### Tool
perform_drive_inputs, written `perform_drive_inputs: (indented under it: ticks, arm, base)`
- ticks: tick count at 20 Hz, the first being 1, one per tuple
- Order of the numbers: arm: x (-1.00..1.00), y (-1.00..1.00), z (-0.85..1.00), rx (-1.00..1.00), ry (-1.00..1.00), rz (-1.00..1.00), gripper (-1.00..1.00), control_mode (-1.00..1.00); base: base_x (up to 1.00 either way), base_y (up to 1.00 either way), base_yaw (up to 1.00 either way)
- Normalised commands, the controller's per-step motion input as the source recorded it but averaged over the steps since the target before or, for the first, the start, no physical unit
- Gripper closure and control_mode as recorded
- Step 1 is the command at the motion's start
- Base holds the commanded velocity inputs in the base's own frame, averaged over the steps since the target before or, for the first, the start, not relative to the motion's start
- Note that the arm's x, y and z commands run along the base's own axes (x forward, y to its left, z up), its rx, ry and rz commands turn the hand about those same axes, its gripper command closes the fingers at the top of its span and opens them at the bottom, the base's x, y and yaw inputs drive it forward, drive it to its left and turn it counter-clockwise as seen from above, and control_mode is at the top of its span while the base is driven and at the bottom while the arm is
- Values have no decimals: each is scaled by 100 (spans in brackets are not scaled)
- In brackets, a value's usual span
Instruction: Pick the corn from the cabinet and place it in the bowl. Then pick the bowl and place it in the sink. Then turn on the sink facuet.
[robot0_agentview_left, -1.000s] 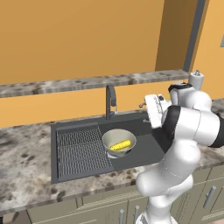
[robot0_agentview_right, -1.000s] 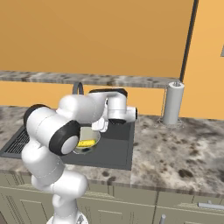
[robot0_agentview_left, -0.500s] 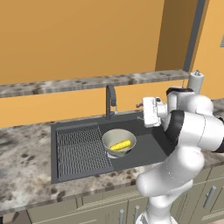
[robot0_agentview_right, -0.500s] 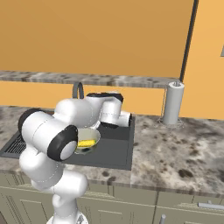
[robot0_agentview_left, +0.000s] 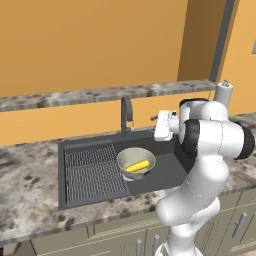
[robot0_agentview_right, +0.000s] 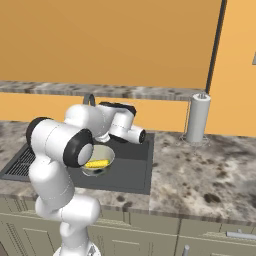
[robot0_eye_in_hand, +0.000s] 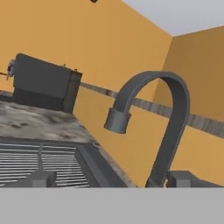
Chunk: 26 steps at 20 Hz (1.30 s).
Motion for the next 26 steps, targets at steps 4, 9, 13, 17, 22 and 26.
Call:
perform_drive_inputs:
  ticks: [4,9,13,17,22,26]
  arm:
    - [29,-3,-23,5,0,-8,-100,-100]
    - [0,0,-20,4,0,0,-100,-100]
    - [19,1,-2,2,0,0,-100,-100]
    - [34,1,4,2,6,0,-100,-100]
    - [30,8,1,0,13,1,-100,-100]
    - [7,5,0,1,10,14,-100,-100]
  base:
    - [0,0,0]
    - [0,0,0]
    - [0,0,0]
    - [0,0,0]
    - [0,0,0]
    - [0,0,0]
